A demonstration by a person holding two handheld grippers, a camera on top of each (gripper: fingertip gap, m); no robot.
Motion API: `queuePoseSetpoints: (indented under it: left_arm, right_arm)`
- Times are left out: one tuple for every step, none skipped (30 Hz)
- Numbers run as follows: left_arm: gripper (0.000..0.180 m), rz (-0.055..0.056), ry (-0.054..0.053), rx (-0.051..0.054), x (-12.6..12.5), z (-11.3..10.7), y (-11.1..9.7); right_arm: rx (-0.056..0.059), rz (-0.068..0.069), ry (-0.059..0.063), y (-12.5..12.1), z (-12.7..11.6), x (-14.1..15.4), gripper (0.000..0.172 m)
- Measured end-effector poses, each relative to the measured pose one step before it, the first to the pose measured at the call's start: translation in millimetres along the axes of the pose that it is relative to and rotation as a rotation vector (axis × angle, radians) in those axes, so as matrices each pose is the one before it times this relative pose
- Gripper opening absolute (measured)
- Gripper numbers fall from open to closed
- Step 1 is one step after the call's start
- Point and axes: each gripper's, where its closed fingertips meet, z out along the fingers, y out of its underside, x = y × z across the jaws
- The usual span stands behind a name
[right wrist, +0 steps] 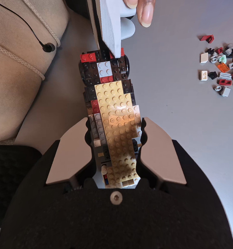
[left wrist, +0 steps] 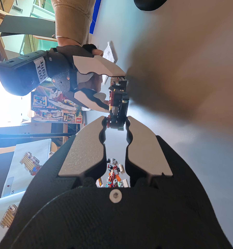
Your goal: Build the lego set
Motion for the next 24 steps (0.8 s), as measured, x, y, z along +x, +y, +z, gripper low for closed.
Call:
queuePoseSetpoints:
  left_arm:
    - [0.027,0.0072,-0.0051,0.0034,-0.54,-0.53,-0.58]
    - [0.027,0.0087,-0.0049,-0.0014,-0.52,-0.48,-0.16]
    - [0.027,0.0044,-0.0016,-0.003,-0.28,-0.42,-0.05]
    - [0.027,0.0017,0.0021,0.0013,0.17,-0.38,-0.3]
    - [0.027,0.0001,0.0041,-0.0005,0.4,-0.31,0.1]
    - [0.027,0.0033,0.0021,-0.0011,0.37,-0.33,0.18]
    - [0.027,0.0019,0.0031,-0.0009,0.63,-0.25,-0.06]
    - [0.027,-0.0048,0.0057,-0.0007,0.99,-0.08,-0.31]
    - [0.027,-0.0017,0.0068,-0.0016,1.27,-0.17,0.15]
    - [0.027,0.0025,0.0019,-0.0007,0.79,-0.2,0.19]
    - [0.027,0.0016,0.0021,-0.0011,0.63,-0.35,0.15]
    - [0.027,-0.0002,0.0029,0.0002,0.56,-0.48,-0.18]
    - [0.027,0.0005,0.0001,0.0001,0.2,-0.49,-0.3]
    - [0.027,0.0022,-0.0013,-0.0007,-0.07,-0.44,-0.12]
    - [0.027,0.0013,0.0001,-0.001,0.08,-0.51,-0.1]
    - [0.027,-0.0017,0.0015,-0.0011,0.16,-0.33,-0.05]
    - [0.027,-0.0012,0.0006,0.001,0.15,-0.33,-0.2]
    - [0.027,0.0,0.0006,-0.0008,0.22,-0.19,-0.15]
    - [0.027,0.0008,0.0018,-0.0015,0.4,-0.03,0.11]
    - [0.027,-0.0017,0.0042,0.0012,0.78,-0.05,-0.27]
    - [0.027,-0.0087,0.0084,0.0,1.08,0.0,-0.22]
    - [0.027,-0.0051,0.003,-0.0016,0.35,-0.03,-0.09]
    - [0.026,-0.0024,0.0011,0.0001,0.12,-0.25,-0.08]
    - [0.026,-0.0111,0.0086,0.0024,0.51,-0.24,-0.43]
  right_arm:
    - [0.0007,-0.0007,-0.0011,-0.3,-0.17,-0.13,0.072]
    - [0.0003,-0.0011,0.0,-0.34,-0.1,0.03,0.072]
    - [0.0,-0.0014,-0.0003,-0.28,0.01,-0.06,0.072]
    - [-0.0008,-0.0008,-0.002,-0.1,0.14,-0.23,0.072]
    - [-0.0014,-0.001,-0.0003,-0.09,0.32,-0.07,0.072]
    - [-0.0011,-0.0013,0.0002,0.01,0.19,0.11,0.072]
    - [-0.0012,-0.001,-0.0014,0.05,0.31,-0.19,0.072]
    - [-0.0011,-0.0016,-0.0011,-0.03,0.53,-0.18,0.072]
    - [-0.0018,-0.0007,-0.0012,0.06,0.6,-0.17,0.072]
    - [-0.0019,0.0004,-0.0019,-0.05,0.39,-0.16,0.072]
    - [-0.001,0.0001,-0.0023,-0.07,0.24,-0.25,0.072]
    - [0.0006,-0.0006,-0.0024,-0.21,0.31,-0.28,0.072]
    - [0.0016,-0.0007,-0.002,-0.37,0.26,-0.15,0.072]
    - [0.0013,0.0004,-0.0021,-0.23,0.14,-0.23,0.072]
    - [0.0003,0.0005,-0.0022,-0.2,0.16,-0.27,0.072]
    - [0.0,0.0001,-0.0023,-0.1,0.1,-0.32,0.072]
    - [0.0,0.0004,-0.0029,-0.17,0.15,-0.36,0.072]
    - [-0.0004,-0.0001,-0.0015,-0.02,0.02,-0.12,0.072]
    - [-0.0005,-0.0008,-0.001,0.07,0.26,-0.13,0.072]
    - [-0.0011,0.0001,-0.003,0.1,0.39,-0.45,0.072]
    - [-0.0011,0.0003,-0.0027,0.14,0.34,-0.35,0.072]
    - [0.0001,0.0003,-0.0012,0.02,0.13,-0.24,0.072]
    - [0.0003,0.0021,-0.0034,-0.03,0.14,-0.51,0.072]
    - [0.0007,0.0016,-0.0042,-0.19,0.26,-0.59,0.072]
